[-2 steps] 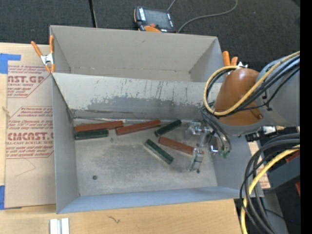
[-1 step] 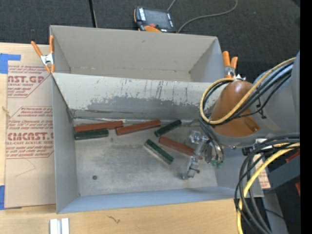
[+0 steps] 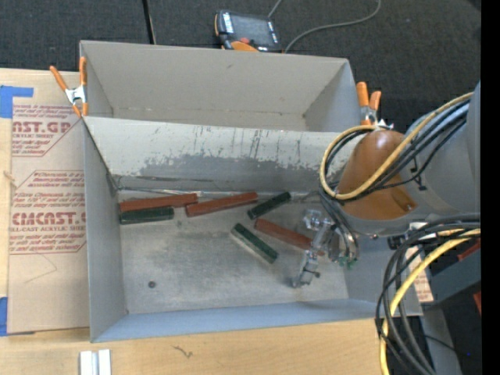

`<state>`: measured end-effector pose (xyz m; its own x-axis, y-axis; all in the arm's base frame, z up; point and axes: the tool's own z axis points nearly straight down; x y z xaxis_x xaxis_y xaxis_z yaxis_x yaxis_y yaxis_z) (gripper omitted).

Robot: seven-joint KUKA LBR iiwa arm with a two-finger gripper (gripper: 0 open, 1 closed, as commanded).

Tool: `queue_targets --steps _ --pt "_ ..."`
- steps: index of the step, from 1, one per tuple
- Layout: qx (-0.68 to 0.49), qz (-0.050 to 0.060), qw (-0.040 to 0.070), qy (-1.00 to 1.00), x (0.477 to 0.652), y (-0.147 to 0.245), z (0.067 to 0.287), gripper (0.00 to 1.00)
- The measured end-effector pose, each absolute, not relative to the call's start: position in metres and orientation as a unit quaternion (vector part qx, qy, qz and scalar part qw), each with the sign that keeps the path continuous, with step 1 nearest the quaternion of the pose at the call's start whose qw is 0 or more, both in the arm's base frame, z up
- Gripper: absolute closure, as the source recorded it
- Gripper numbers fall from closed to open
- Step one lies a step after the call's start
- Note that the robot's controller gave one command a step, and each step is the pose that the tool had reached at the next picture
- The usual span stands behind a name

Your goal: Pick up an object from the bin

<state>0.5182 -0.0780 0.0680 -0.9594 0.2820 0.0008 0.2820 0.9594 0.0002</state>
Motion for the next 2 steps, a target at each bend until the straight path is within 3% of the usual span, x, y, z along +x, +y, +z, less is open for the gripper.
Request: queue_targets --steps 1,2 --pt "-0.142 0.0 0.0 -0.99 0.519 -0.078 0.068 1.0" --pt "-0.142 0.0 -0.002 -0.99 0.52 -0.078 0.114 1.0"
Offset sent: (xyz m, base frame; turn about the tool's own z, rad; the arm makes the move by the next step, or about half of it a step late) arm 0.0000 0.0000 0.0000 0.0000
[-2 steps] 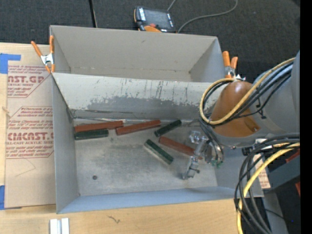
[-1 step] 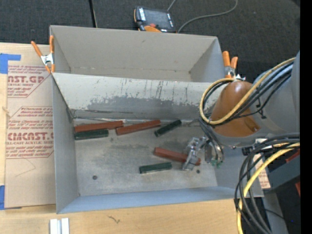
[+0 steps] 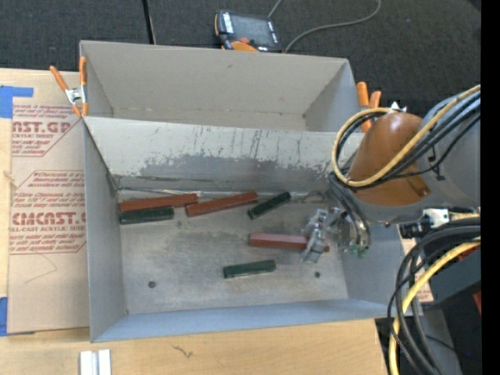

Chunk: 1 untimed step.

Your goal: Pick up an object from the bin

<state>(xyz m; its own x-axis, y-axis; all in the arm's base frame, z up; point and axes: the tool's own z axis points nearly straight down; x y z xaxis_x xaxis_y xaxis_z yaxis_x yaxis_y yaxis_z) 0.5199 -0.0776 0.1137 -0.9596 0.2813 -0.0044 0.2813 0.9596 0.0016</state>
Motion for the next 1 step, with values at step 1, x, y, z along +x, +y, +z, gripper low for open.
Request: queue_targets --steps 1 --pt "0.142 0.0 0.003 0.99 0.5214 -0.0772 0.1621 1.0"
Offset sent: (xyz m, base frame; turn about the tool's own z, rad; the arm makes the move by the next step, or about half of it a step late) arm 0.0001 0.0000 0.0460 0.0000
